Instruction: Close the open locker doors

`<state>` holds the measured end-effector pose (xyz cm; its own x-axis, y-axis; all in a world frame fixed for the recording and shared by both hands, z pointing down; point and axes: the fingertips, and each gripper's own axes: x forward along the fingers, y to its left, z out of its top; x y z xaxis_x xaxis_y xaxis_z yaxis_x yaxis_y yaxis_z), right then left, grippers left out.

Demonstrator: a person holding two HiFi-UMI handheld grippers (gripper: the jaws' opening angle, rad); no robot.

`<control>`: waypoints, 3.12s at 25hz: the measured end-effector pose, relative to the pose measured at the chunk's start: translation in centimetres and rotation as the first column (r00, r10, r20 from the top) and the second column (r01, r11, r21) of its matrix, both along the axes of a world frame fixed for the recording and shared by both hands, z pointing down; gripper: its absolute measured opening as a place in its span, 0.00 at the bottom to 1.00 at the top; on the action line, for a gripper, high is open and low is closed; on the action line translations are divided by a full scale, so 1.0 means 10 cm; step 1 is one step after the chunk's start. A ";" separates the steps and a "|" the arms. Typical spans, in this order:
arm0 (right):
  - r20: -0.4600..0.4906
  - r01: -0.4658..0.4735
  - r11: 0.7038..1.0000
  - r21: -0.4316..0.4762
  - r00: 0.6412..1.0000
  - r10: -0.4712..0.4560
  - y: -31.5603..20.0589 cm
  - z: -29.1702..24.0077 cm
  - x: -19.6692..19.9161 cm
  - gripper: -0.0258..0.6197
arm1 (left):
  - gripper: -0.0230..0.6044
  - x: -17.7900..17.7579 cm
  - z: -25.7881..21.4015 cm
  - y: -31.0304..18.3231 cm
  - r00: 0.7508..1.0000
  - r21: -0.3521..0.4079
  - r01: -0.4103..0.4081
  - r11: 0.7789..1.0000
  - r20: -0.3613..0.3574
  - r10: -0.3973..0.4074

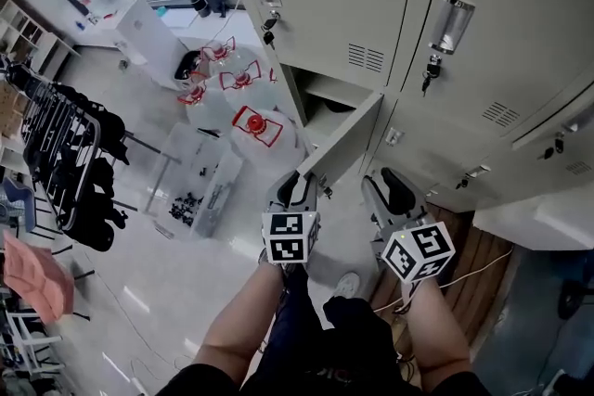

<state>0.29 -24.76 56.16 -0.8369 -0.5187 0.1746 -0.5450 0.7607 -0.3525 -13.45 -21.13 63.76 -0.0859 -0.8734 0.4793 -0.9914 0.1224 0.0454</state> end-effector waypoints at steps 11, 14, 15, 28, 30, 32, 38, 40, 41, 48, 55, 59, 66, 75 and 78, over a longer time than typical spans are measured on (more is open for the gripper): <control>-0.022 -0.013 1.000 0.002 1.000 0.013 -0.26 0.06 -0.52 0.28 | 0.24 -0.55 0.00 -0.29 1.000 0.019 0.012 1.000 -0.021 -0.011; -0.030 -0.028 1.000 -0.003 0.999 0.028 -0.34 0.08 -0.67 0.28 | 0.24 -0.68 0.00 -0.38 0.999 0.025 0.008 1.000 -0.043 -0.007; -0.032 -0.032 0.999 -0.005 0.999 0.032 -0.36 0.08 -0.72 0.28 | 0.23 -0.72 0.00 -0.42 0.999 0.028 0.008 1.000 -0.052 -0.006; -0.051 -0.092 0.996 -0.011 0.994 0.092 -0.70 0.11 -1.09 0.28 | 0.22 -1.20 0.00 -0.99 0.998 0.041 -0.008 0.999 -0.063 0.011; -0.050 -0.104 0.995 -0.012 0.993 0.103 -0.76 0.12 -1.13 0.28 | 0.22 -1.24 0.00 -1.10 0.998 0.039 -0.015 0.999 -0.058 0.017; -0.047 -0.114 0.993 -0.014 0.992 0.113 -0.81 0.13 -1.18 0.28 | 0.22 -1.29 0.00 -1.19 0.998 0.036 -0.023 0.999 -0.051 0.025; -0.043 -0.143 0.990 -0.008 0.989 0.142 -0.94 0.11 -1.26 0.28 | 0.22 -1.39 -0.01 -1.46 0.998 0.040 -0.046 0.998 -0.033 0.047; -0.044 -0.156 0.988 -0.003 0.987 0.155 -0.97 0.12 -1.27 0.28 | 0.22 -1.41 -0.01 -1.55 0.998 0.044 -0.054 0.998 -0.030 0.056; -0.044 -0.161 0.987 -0.001 0.986 0.161 -0.99 0.12 -1.28 0.28 | 0.22 -1.42 -0.02 -1.59 0.998 0.046 -0.058 0.997 -0.027 0.060; -0.047 -0.182 0.983 0.010 0.982 0.182 -1.05 0.12 -1.33 0.28 | 0.22 -1.48 -0.02 -1.83 0.997 0.049 -0.077 0.996 -0.019 0.078; -0.057 -0.192 0.981 0.018 0.980 0.193 -1.12 0.13 -1.33 0.28 | 0.22 -1.47 -0.01 -2.01 0.995 0.044 -0.096 0.994 -0.017 0.097; -0.058 -0.193 0.981 0.025 0.979 0.194 -1.15 0.12 -1.34 0.28 | 0.22 -1.45 0.00 -2.06 0.995 0.044 -0.101 0.994 -0.019 0.102; -0.061 -0.201 0.979 0.041 0.977 0.203 -1.17 0.06 -1.29 0.28 | 0.22 -1.44 -0.01 -2.10 0.994 0.038 -0.111 0.993 -0.018 0.112; -0.042 -0.208 0.976 0.066 0.977 0.211 -1.14 -0.13 -1.16 0.28 | 0.30 -1.44 -0.14 -1.96 0.993 0.042 -0.116 0.992 -0.006 0.116; -0.027 -0.215 0.974 0.075 0.976 0.217 -1.08 -0.23 -1.04 0.28 | 0.32 -1.36 -0.26 -1.83 0.992 0.057 -0.124 0.991 0.001 0.124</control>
